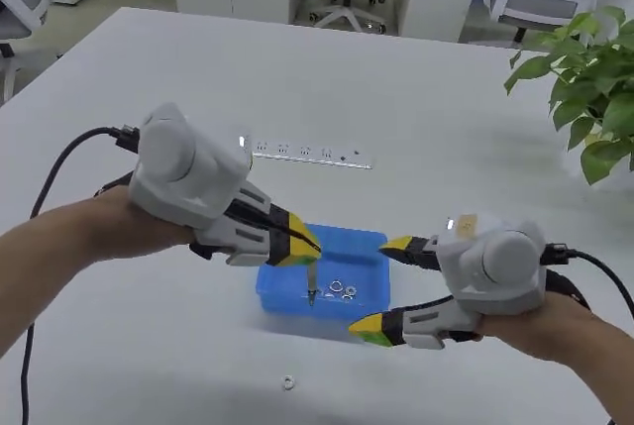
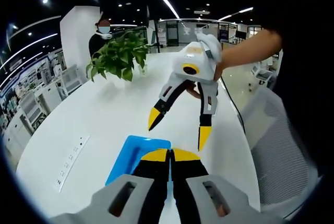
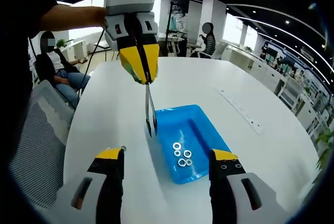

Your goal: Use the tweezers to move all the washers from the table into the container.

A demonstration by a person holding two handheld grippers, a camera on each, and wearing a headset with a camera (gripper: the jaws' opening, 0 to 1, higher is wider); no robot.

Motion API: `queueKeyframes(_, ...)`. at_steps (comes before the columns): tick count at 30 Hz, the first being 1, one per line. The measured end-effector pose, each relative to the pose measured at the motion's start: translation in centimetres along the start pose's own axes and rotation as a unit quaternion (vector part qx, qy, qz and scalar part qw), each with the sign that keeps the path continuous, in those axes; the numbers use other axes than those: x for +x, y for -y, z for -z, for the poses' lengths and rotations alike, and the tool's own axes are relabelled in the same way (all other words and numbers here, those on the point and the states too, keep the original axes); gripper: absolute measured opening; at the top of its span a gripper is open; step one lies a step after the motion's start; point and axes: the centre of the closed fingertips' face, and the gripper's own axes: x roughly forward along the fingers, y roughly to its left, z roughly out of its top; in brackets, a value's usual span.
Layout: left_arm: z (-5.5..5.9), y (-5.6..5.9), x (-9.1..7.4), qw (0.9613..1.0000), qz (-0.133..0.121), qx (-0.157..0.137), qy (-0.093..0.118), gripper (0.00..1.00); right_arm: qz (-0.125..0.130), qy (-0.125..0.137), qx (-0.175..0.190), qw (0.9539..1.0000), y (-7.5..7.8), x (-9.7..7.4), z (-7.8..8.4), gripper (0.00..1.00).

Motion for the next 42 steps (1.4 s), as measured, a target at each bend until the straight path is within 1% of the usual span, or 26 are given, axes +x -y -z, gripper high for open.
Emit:
queueKeyframes(4,0.3,0.7,0.0,1.0,0.004,0.003,-0.002,0.03,0.001,0.005,0.008,1.0,-0.5,-0.5,0.3,0.72)
queueKeyframes(7,0.7,1.2,0.1,1.0,0.008,0.003,-0.004,0.03,0.0,0.004,0.015,0.9999,-0.9,-0.8,0.8,0.75)
queueKeyframes(14,1.6,2.5,0.5,0.9998,0.017,0.002,-0.008,0.03,-0.002,0.007,0.025,0.9996,-1.5,-1.1,1.4,0.83)
queueKeyframes(16,1.8,2.8,0.7,0.9998,0.019,0.003,-0.01,0.03,-0.002,0.008,0.027,0.9996,-1.8,-1.1,1.6,0.86)
queueKeyframes(20,2.2,3.3,0.7,0.9997,0.021,0.003,-0.013,0.03,-0.005,0.008,0.032,0.9994,-2.2,-1.2,2.0,0.89)
queueKeyframes(24,2.5,3.6,0.8,0.9996,0.024,0.003,-0.014,0.03,-0.003,0.013,0.035,0.9993,-2.5,-1.2,2.2,0.95)
queueKeyframes(25,2.6,3.7,0.8,0.9996,0.024,0.003,-0.015,0.03,-0.005,0.018,0.038,0.9991,-2.7,-1.2,2.1,0.96)
queueKeyframes(28,2.8,4.0,0.9,0.9995,0.026,0.003,-0.016,0.03,-0.007,0.019,0.038,0.9991,-3.2,-1.1,2.3,1.0)
queueKeyframes(31,3.2,4.2,0.9,0.9994,0.027,0.003,-0.019,0.03,-0.01,0.016,0.043,0.9989,-3.5,-1.1,2.6,1.0)
queueKeyframes(38,3.6,4.5,0.9,0.9994,0.029,0.003,-0.02,0.03,-0.016,0.004,0.044,0.9989,-4.0,-1.0,3.3,1.0)
queueKeyframes(42,4.0,4.7,0.8,0.9993,0.029,0.005,-0.024,0.03,-0.02,-0.003,0.045,0.9988,-4.4,-0.7,3.6,1.0)
